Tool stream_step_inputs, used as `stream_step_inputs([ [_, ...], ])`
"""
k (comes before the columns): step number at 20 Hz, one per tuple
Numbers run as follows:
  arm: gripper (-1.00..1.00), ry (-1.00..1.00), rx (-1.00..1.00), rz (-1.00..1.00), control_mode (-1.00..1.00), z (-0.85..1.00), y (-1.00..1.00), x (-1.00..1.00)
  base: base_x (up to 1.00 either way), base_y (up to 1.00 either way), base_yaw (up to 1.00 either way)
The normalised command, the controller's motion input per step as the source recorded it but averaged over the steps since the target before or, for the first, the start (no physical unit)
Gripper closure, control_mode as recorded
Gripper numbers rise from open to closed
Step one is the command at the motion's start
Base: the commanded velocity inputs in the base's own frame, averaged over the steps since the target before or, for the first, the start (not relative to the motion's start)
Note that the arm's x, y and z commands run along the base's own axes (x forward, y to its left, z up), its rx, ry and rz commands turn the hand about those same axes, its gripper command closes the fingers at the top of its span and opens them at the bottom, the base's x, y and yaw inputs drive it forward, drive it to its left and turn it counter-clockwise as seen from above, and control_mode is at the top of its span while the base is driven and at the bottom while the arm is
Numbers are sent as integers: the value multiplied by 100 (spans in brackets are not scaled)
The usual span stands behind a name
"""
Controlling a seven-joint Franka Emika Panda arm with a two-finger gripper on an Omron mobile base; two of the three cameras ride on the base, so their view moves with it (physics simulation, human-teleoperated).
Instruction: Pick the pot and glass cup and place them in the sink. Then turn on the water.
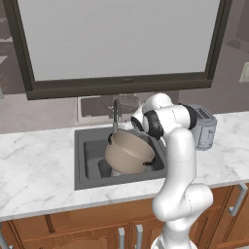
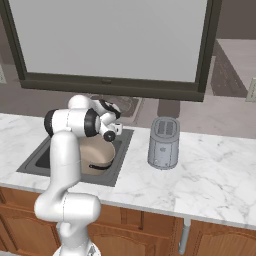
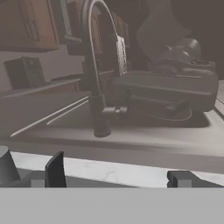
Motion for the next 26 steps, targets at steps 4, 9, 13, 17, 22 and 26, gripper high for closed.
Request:
stream_step_inputs([
  [4, -100, 0, 0, 0, -100, 6, -97, 0, 0, 0, 0],
  [9, -100, 0, 2, 0, -100, 7, -100, 0, 0, 0, 0],
  [13, -100, 0, 3, 0, -100, 6, -100, 0, 0, 0, 0],
  [17, -100, 0, 4, 0, -100, 5, -100, 0, 0, 0, 0],
  [22, -100, 0, 7, 0, -100, 1, -100, 0, 0, 0, 0],
  [26, -100, 0, 9, 1, -100, 0, -100, 0, 0, 0, 0],
])
